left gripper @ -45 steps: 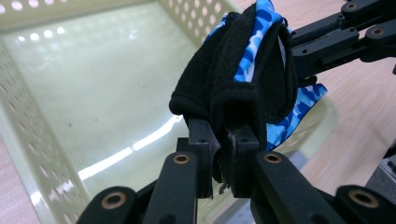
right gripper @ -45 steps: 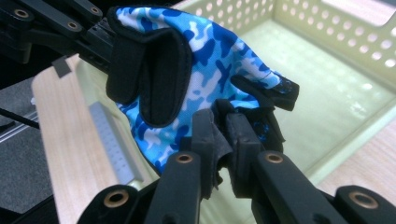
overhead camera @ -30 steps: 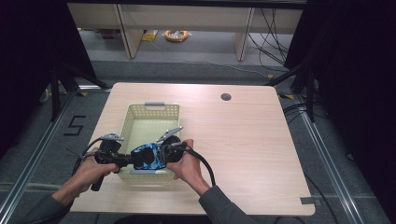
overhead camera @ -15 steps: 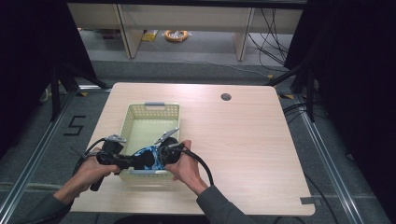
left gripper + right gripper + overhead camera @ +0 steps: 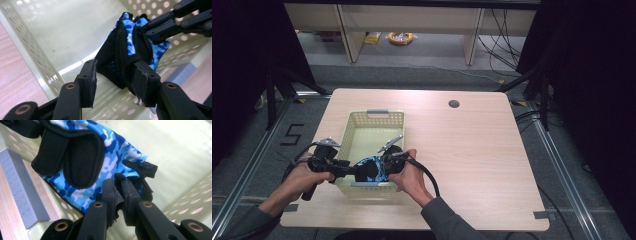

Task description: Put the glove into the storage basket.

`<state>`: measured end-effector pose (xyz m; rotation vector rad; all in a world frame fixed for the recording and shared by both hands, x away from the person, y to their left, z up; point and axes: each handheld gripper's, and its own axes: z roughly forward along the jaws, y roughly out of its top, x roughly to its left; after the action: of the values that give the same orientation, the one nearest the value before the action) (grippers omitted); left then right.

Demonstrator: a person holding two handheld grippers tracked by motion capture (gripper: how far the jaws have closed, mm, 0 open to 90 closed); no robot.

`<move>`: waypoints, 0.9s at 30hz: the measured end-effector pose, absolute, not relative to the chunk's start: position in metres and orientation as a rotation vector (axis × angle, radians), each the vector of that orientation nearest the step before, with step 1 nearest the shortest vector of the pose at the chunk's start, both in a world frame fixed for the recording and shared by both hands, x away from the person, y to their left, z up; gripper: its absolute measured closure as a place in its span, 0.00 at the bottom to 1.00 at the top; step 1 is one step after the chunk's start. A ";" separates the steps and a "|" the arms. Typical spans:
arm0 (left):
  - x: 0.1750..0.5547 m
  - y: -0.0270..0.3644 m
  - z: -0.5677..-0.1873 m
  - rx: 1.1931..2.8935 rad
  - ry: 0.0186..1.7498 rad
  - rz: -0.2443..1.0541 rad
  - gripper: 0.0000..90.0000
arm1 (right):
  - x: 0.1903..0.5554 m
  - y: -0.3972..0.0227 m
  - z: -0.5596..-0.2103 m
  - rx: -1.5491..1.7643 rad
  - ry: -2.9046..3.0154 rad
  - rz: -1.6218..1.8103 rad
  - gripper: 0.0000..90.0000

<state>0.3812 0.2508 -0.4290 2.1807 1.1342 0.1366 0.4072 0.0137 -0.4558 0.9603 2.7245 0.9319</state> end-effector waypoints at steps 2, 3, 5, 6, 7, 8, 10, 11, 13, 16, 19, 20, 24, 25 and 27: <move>0.379 0.251 -0.428 2.162 1.149 0.132 0.55 | 0.407 0.013 -0.456 0.972 2.724 0.932 0.91; 0.378 0.250 -0.427 2.146 1.169 0.130 0.52 | 0.408 0.013 -0.456 0.972 2.723 0.935 0.91; 0.376 0.251 -0.426 2.141 1.151 0.133 0.51 | 0.408 0.013 -0.456 0.976 2.722 0.940 0.90; 0.375 0.251 -0.425 2.139 1.153 0.133 0.51 | 0.407 0.013 -0.456 0.980 2.721 0.939 0.90; 0.374 0.249 -0.425 2.112 1.162 0.138 0.50 | 0.407 0.013 -0.456 0.974 2.720 0.939 0.90; 0.373 0.250 -0.424 2.138 1.146 0.130 0.49 | 0.407 0.013 -0.456 0.969 2.719 0.937 0.89; 0.371 0.247 -0.423 2.114 1.157 0.141 0.46 | 0.407 0.014 -0.456 0.968 2.719 0.938 0.88; 0.370 0.246 -0.422 2.122 1.158 0.134 0.44 | 0.407 0.014 -0.456 0.959 2.718 0.934 0.88; 0.368 0.243 -0.422 2.124 1.144 0.129 0.44 | 0.407 0.014 -0.456 0.968 2.719 0.926 0.86; 0.366 0.239 -0.422 2.118 1.140 0.130 0.43 | 0.406 0.014 -0.455 0.962 2.717 0.938 0.86; 0.366 0.236 -0.420 2.119 1.133 0.136 0.42 | 0.405 0.014 -0.452 0.948 2.710 0.953 0.85; 0.365 0.235 -0.420 2.114 1.130 0.142 0.42 | 0.405 0.014 -0.451 0.952 2.704 0.945 0.85; 0.363 0.233 -0.417 2.102 1.124 0.141 0.42 | 0.404 0.013 -0.445 0.945 2.684 0.972 0.83; 0.363 0.233 -0.417 2.105 1.117 0.132 0.42 | 0.404 0.012 -0.444 0.930 2.686 0.986 0.82; 0.362 0.232 -0.415 2.099 1.122 0.137 0.41 | 0.402 0.011 -0.441 0.947 2.678 0.996 0.80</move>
<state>0.3619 0.2321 -0.4154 2.0990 1.1219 0.1373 0.4024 0.0114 -0.4411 0.9469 2.6784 0.9955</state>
